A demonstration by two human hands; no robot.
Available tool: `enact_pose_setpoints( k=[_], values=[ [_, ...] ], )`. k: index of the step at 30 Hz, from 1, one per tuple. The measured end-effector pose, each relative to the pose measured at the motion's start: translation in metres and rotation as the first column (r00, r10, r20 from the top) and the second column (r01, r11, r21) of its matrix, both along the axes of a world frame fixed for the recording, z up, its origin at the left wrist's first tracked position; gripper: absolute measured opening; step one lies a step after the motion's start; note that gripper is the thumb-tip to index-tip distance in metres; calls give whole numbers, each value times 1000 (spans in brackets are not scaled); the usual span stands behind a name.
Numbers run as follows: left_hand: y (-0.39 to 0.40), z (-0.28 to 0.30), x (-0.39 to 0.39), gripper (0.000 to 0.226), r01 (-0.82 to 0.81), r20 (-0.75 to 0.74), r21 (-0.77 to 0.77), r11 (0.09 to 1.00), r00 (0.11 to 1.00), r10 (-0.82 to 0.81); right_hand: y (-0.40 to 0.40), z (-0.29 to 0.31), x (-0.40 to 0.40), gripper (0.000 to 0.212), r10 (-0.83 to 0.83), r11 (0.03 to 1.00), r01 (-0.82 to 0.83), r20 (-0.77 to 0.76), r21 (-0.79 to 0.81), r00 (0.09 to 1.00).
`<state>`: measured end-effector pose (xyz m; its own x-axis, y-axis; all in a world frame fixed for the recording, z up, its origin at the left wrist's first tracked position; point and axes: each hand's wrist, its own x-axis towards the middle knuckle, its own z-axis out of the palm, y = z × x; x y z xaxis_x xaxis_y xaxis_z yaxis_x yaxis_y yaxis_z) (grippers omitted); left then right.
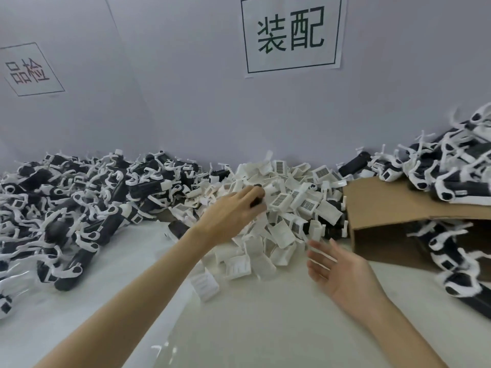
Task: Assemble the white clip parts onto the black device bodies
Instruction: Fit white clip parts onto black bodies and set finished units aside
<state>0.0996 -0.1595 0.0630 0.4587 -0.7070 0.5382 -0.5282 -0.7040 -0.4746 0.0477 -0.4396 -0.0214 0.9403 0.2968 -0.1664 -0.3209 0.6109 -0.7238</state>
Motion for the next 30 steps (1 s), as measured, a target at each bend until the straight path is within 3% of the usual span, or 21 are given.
enact_pose_setpoints(
  k=[5, 8, 10, 13, 15, 18, 21, 23, 26, 30],
  values=[
    [-66, -42, -32, 46, 265, -1, -83, 961, 964, -266, -1, 8, -4, 59, -22, 1000, 22, 46, -7, 999],
    [-87, -74, -42, 39, 351, 28, -143, 925, 936, -351, -3, 11, -9, 53, -10, 979, 51, 202, -198, 979],
    [-91, -84, -41, 35, 330, 35, -221, 918, 943, -330, -2, 10, -10, 49, -48, 955, 117, 248, -272, 967],
    [-86, -88, -40, 49, 177, -32, -439, 881, 977, -212, -3, 6, -8, 51, -143, 937, 211, 243, -280, 959],
    [-81, -88, -43, 62, 70, -123, -610, 790, 976, -182, -1, 8, -7, 52, -189, 943, 239, 217, -232, 958],
    [-78, -87, -54, 71, -82, -269, -831, 551, 925, -268, 1, 10, -7, 40, -238, 953, 266, 186, -143, 953],
    [-80, -83, -61, 66, -262, -358, -923, 281, 851, -383, 4, 11, -11, 35, -225, 970, 236, 165, -52, 960],
    [-85, -77, -64, 57, -367, -379, -920, 138, 742, -553, 6, 11, -14, 31, -181, 983, 185, 193, -6, 964],
    [-94, -75, -70, 52, -474, -346, -879, 45, 570, -745, 6, 7, -18, 45, -93, 986, 128, 282, -105, 955],
    [-94, -73, -74, 57, -552, -248, -827, -109, 531, -810, 7, 3, -22, 64, -12, 904, 162, 354, -396, 935]
  ],
)
